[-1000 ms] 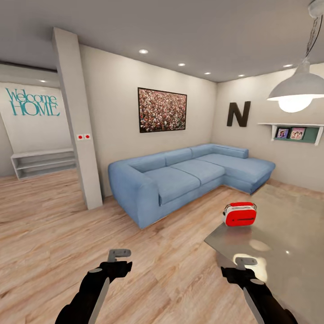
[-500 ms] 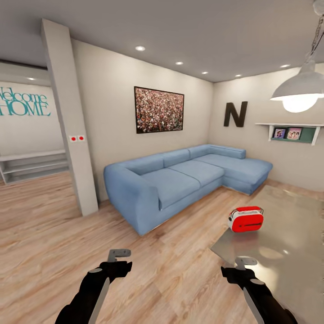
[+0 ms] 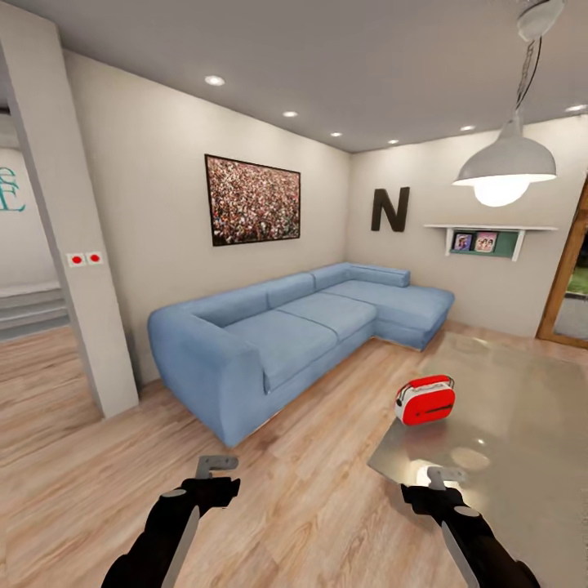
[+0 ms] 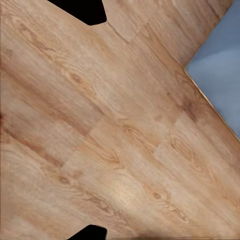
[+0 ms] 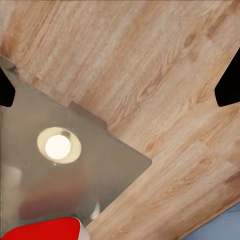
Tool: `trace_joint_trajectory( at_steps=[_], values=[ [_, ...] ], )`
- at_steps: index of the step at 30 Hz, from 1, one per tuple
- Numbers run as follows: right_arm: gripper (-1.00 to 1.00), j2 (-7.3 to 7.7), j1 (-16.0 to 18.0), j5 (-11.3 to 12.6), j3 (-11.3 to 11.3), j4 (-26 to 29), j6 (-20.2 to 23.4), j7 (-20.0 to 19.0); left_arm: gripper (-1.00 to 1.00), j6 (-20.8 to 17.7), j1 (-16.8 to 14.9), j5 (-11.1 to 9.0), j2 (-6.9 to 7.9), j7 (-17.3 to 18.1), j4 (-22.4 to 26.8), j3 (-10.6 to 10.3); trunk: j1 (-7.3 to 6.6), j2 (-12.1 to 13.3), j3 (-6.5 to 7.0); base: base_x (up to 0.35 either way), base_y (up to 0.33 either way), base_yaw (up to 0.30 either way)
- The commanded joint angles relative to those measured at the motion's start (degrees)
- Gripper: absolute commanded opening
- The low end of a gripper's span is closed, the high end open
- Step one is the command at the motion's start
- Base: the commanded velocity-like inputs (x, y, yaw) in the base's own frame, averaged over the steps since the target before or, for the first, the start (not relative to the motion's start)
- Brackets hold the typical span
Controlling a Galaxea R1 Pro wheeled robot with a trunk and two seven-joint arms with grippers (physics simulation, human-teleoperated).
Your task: Turn on the radio receiver that's on the table in the living room.
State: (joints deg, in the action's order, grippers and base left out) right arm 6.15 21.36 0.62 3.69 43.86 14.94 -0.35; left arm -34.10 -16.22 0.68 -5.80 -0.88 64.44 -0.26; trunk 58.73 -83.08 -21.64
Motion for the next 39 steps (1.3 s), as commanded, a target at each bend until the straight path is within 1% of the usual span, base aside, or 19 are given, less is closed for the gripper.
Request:
trace_joint_trajectory(
  at_steps=[1, 15, 34, 39],
  values=[
    [1.00, 0.00, 0.00, 0.00, 0.00, 0.00, 0.01, 0.00, 1.00, 0.00, -0.02, 0.00, 0.00, 0.00, -0.05, 0.00, 0.00, 0.00, 0.03, 0.269, 0.162, -0.270],
    [1.00, 0.00, 0.00, 0.00, 0.00, 0.00, 0.00, 0.00, 1.00, 0.00, 0.01, -0.03, 0.00, 0.01, -0.11, 0.00, 0.00, 0.00, 0.42, 0.269, 0.171, -0.268],
    [1.00, 0.00, 0.00, 0.00, 0.00, 0.00, 0.00, 0.08, 1.00, 0.00, 0.00, 0.01, 0.00, 0.01, -0.11, 0.00, 0.00, 0.00, 0.46, 0.263, 0.191, -0.017],
    [1.00, 0.00, 0.00, 0.00, 0.00, 0.00, 0.00, 0.09, 1.00, 0.00, 0.01, 0.02, -0.02, 0.01, -0.11, 0.00, 0.00, 0.00, 0.69, 0.260, 0.198, -0.205]
  ],
)
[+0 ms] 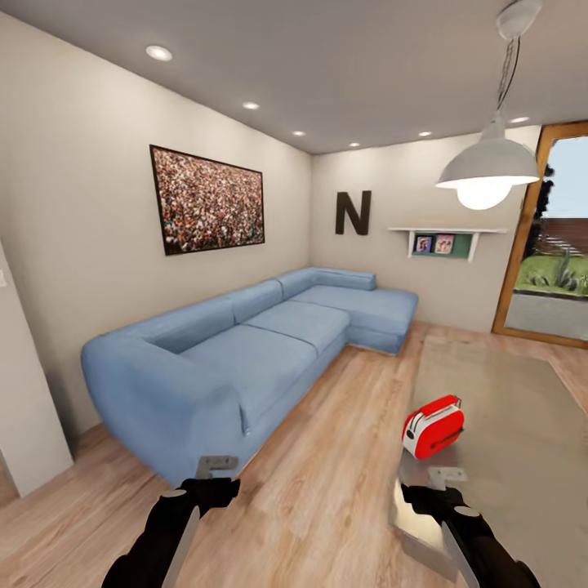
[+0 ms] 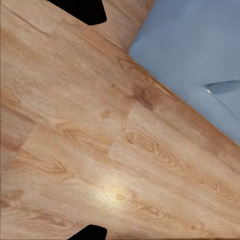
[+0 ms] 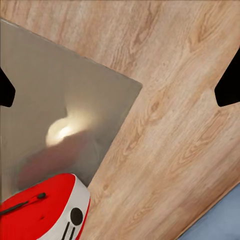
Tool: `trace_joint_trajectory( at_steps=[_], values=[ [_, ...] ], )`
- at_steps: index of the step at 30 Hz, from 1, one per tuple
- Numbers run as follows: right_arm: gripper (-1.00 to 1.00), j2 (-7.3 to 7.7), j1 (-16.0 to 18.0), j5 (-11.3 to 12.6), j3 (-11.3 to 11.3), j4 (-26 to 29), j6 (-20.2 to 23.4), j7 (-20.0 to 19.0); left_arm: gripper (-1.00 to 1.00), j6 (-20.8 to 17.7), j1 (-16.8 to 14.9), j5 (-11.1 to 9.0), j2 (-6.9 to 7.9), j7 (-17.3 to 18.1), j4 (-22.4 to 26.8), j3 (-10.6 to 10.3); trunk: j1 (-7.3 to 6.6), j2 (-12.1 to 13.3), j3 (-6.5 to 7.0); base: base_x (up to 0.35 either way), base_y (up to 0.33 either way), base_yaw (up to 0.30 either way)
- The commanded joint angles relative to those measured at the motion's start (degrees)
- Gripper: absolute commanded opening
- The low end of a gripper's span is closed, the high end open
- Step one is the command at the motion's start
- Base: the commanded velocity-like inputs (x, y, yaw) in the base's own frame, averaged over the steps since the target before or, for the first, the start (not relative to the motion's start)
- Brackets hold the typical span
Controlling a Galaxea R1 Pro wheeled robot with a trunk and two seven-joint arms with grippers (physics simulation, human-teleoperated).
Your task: Turn on the radio receiver that's on the table in the living room.
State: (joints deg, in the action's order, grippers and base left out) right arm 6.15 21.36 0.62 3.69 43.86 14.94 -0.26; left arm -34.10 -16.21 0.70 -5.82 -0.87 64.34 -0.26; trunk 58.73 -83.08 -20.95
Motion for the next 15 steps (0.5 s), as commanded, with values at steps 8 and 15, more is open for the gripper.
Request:
trace_joint_trajectory(
  at_steps=[8, 15],
  values=[
    [1.00, 0.00, 0.00, 0.08, 0.00, 0.00, -1.05, -0.01, 1.00, 0.00, -0.02, 0.00, 0.02, -0.01, 0.00, 0.00, 0.00, 0.00, 0.43, 0.260, 0.196, -0.232],
    [1.00, 0.00, 0.00, 0.09, 0.00, 0.00, -1.22, 0.00, 1.00, 0.00, -0.02, -0.33, -0.06, 0.38, 0.18, -0.18, 0.00, 0.00, 0.73, 0.172, 0.123, -0.193]
  ],
)
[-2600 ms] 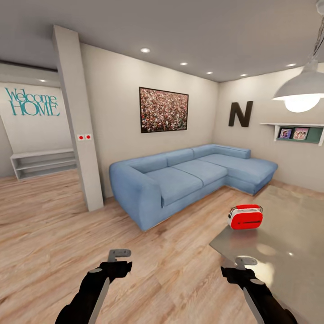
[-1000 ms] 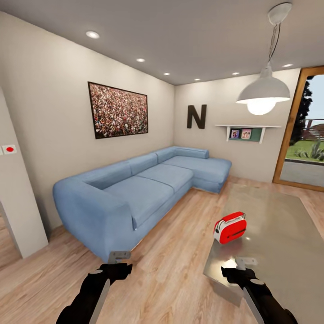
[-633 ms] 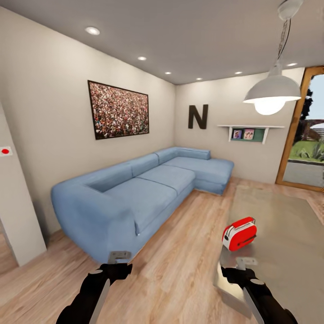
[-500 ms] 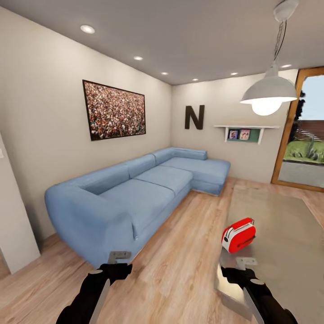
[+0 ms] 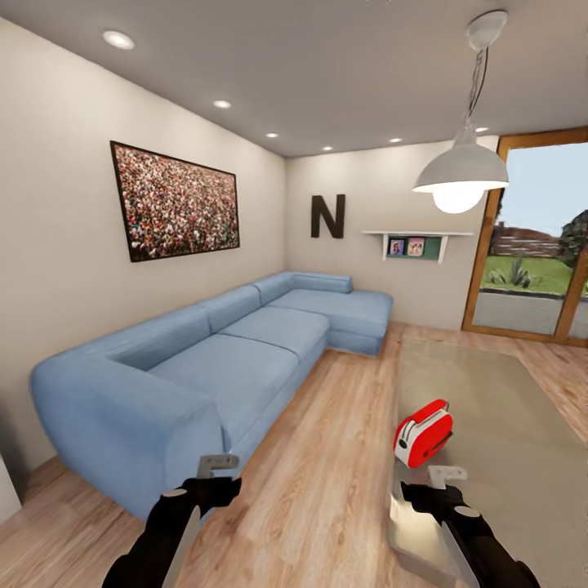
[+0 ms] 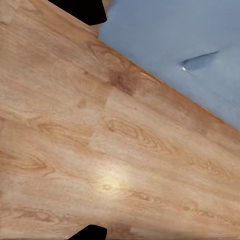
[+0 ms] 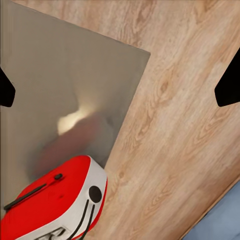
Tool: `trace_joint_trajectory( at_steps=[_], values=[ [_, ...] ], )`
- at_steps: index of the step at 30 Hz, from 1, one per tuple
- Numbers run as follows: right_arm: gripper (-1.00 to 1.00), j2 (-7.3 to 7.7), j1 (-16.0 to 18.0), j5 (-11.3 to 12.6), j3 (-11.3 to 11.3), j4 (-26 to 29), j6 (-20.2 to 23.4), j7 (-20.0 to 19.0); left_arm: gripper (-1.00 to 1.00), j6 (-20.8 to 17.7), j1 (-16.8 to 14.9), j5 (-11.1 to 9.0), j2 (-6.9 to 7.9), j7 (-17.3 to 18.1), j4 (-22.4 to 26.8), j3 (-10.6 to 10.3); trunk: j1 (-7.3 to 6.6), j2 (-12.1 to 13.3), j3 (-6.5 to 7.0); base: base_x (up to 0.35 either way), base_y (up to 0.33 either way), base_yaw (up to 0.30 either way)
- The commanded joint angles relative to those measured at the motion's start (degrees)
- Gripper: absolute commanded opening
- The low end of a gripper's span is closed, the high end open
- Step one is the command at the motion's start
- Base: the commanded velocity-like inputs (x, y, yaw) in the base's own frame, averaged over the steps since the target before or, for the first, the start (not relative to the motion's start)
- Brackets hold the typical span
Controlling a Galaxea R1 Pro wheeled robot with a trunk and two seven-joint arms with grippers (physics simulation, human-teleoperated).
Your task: Turn on the radio receiver that's on the table in the living room.
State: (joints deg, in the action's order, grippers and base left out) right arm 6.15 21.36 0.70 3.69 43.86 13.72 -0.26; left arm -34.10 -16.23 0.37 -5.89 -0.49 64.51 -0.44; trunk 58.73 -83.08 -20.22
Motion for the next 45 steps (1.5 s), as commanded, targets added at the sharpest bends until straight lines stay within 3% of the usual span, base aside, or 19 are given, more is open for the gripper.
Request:
trace_joint_trajectory(
  at_steps=[1, 8, 27, 38, 45],
  values=[
    [1.00, 0.00, 0.00, 0.00, 0.00, 0.00, 0.00, 0.00, 1.00, 0.00, 0.01, -0.02, 0.00, 0.05, 0.11, -0.02, 0.00, 0.00, 0.01, 0.029, 0.019, -0.062],
    [1.00, 0.00, 0.00, -0.02, 0.00, 0.00, -0.01, 0.00, 1.00, 0.11, 0.01, -0.11, 0.06, 0.23, 0.61, 0.08, 0.00, 0.00, 0.03, 0.005, 0.004, -0.012],
    [1.00, 0.00, 0.00, -0.04, 0.00, 0.00, -0.01, 0.00, 1.00, 1.67, -0.02, 0.11, 0.16, -0.28, 0.35, 0.01, -4.17, 7.62, 3.44, 0.008, -0.005, 0.000],
    [1.00, 0.00, 0.00, -0.02, 0.00, 0.00, -0.01, -0.01, 1.00, 1.67, 0.00, 0.15, 0.18, -0.30, 0.32, 0.05, -6.59, 12.03, 5.43, 0.239, -0.151, -0.006],
    [1.00, 0.00, 0.00, -0.01, 0.00, 0.00, -0.01, 0.00, 1.00, 1.74, -0.01, 0.15, 0.16, -0.30, 0.29, 0.08, -8.13, 14.84, 6.97, 0.313, -0.119, -0.198]
  ],
)
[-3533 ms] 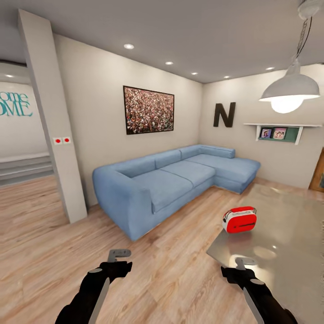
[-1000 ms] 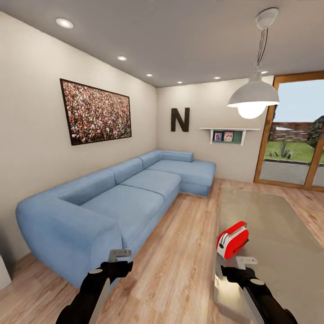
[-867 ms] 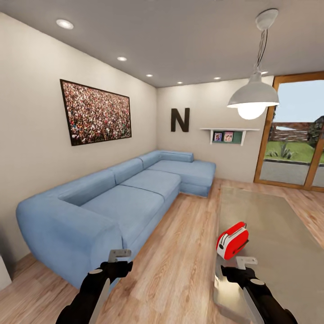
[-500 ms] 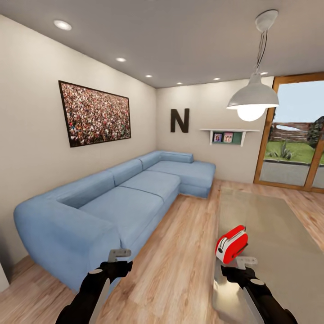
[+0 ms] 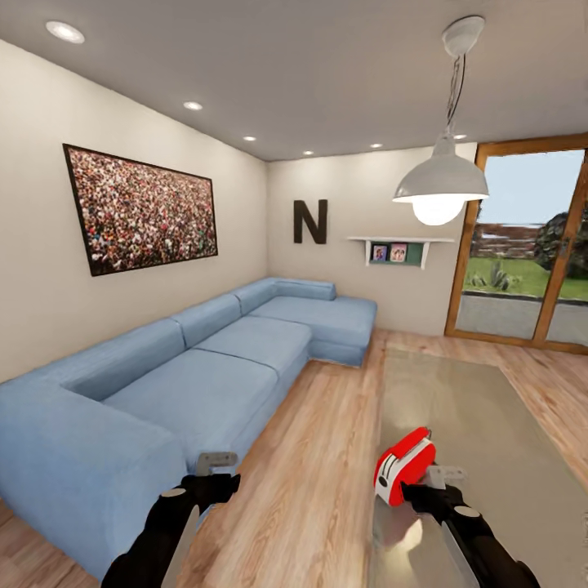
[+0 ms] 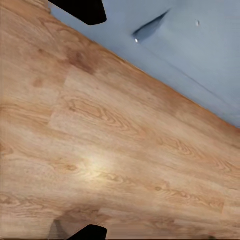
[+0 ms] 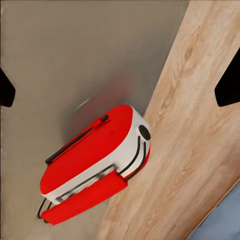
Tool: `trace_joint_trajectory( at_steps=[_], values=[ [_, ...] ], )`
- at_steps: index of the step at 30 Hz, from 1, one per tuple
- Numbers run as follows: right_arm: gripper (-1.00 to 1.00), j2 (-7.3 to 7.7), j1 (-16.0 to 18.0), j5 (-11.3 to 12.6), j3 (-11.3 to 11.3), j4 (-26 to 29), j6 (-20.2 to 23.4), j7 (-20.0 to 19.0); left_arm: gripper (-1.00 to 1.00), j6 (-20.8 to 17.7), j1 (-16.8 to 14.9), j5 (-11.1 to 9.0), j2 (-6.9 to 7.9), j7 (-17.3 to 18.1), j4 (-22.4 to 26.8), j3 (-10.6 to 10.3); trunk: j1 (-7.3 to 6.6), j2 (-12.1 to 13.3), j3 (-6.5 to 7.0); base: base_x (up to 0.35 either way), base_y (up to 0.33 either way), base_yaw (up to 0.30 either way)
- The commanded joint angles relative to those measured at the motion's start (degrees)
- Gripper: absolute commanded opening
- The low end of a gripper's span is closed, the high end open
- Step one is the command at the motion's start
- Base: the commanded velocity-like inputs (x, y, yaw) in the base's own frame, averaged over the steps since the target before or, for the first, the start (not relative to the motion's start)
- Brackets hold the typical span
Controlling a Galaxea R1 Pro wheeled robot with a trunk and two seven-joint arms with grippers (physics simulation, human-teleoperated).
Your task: Turn on the radio receiver that's on the table in the living room.
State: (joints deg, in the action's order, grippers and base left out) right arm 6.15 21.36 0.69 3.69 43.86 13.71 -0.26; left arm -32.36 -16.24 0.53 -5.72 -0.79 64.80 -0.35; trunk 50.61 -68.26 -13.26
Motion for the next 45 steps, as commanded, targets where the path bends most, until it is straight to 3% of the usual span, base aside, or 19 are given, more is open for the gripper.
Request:
trace_joint_trajectory(
  at_steps=[1, 8, 11, 29, 45],
  values=[
    [1.00, 0.00, 0.00, -0.01, 0.00, 0.00, 0.00, 0.00, 1.00, 0.01, -0.01, 0.00, 0.00, 0.00, -0.01, 0.00, -0.23, 0.42, 0.23, 0.319, -0.092, -0.241],
    [1.00, 0.00, 0.00, 0.00, 0.00, 0.00, 0.00, 0.00, 1.00, 0.07, 0.01, -0.05, 0.01, 0.03, 0.06, 0.00, -1.76, 3.22, 1.78, 0.303, -0.038, -0.215],
    [1.00, 0.00, 0.00, -0.06, 0.07, 0.00, -0.07, 0.00, 1.00, 0.22, 0.02, -0.13, 0.01, 0.09, 0.23, 0.00, -1.76, 3.22, 1.80, 0.070, -0.002, -0.034],
    [1.00, -0.08, 0.00, -0.20, 0.01, 0.00, -3.51, 0.06, 1.00, 0.63, 0.00, -0.13, -0.06, 0.09, 0.24, -0.14, -1.76, 3.22, 1.77, 0.004, 0.000, -0.002],
    [1.00, -0.09, 0.00, -0.23, -0.08, 0.00, -3.43, 0.09, 1.00, 0.64, 0.01, -0.09, 0.01, 0.09, 0.15, -0.17, -1.76, 3.22, 0.38, 0.000, 0.000, 0.000]
  ],
)
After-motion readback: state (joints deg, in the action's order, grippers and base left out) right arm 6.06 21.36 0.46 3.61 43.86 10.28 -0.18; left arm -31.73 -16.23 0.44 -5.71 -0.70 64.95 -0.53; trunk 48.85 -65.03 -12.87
